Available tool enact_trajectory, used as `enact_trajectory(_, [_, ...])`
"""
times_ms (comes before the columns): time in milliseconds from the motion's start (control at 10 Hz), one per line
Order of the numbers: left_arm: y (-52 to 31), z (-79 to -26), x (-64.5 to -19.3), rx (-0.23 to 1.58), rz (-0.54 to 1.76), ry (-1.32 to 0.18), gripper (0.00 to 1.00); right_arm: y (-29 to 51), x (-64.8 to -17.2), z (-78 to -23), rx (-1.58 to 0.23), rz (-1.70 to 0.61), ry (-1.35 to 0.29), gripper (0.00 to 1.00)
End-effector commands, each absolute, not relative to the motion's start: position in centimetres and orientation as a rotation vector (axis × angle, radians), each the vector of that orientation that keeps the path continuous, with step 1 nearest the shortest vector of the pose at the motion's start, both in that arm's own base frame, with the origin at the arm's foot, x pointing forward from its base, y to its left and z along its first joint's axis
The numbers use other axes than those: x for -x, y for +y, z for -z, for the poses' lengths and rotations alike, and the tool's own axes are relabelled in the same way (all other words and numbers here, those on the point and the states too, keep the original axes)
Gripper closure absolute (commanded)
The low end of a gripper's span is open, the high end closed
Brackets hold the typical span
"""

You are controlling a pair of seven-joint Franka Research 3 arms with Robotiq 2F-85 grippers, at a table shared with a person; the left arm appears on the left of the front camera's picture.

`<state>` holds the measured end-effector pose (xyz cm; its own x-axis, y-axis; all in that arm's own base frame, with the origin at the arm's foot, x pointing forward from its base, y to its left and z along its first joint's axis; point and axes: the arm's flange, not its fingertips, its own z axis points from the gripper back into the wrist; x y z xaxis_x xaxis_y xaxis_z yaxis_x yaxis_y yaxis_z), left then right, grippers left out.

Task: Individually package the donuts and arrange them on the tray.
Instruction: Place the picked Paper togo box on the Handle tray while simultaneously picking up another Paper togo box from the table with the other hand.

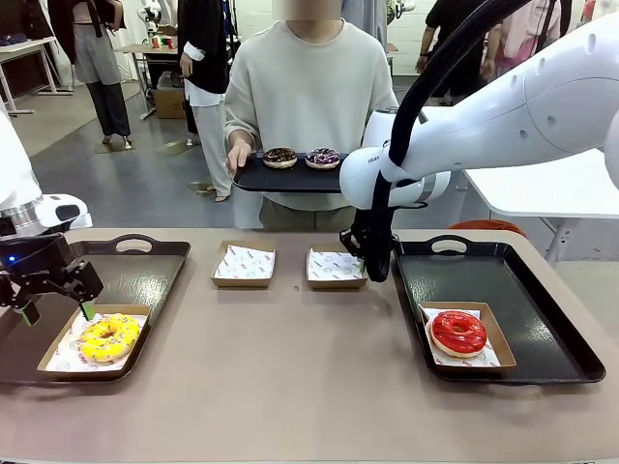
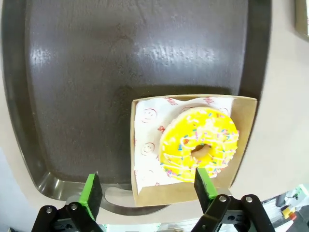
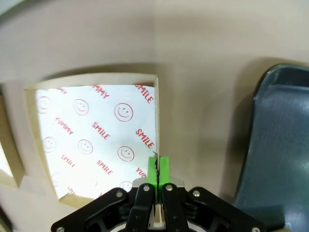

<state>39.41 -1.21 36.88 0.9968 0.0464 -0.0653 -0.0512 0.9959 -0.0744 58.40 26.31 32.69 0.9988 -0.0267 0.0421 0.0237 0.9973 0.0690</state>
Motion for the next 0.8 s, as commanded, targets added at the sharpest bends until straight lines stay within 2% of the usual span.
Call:
enact_trajectory(0, [0.4,-38.8,-37.5,0.255,0.025,0.077,0.00,26.4,-57.3,-36.3,-0.033,0.002,-0.059,1.00])
enact_trajectory(300, [5.1,-42.7,-33.9,0.572,0.019,0.016,0.00,25.4,-57.0,-41.7,-0.045,0.015,-0.121,1.00])
enact_trajectory(400, [7.8,-43.6,-32.8,0.730,-0.001,-0.018,0.00,25.3,-57.5,-43.2,-0.047,0.031,-0.139,1.00])
enact_trajectory(700, [14.2,-42.7,-31.0,1.032,-0.062,-0.049,0.00,26.2,-58.5,-46.5,-0.028,0.031,-0.139,1.00])
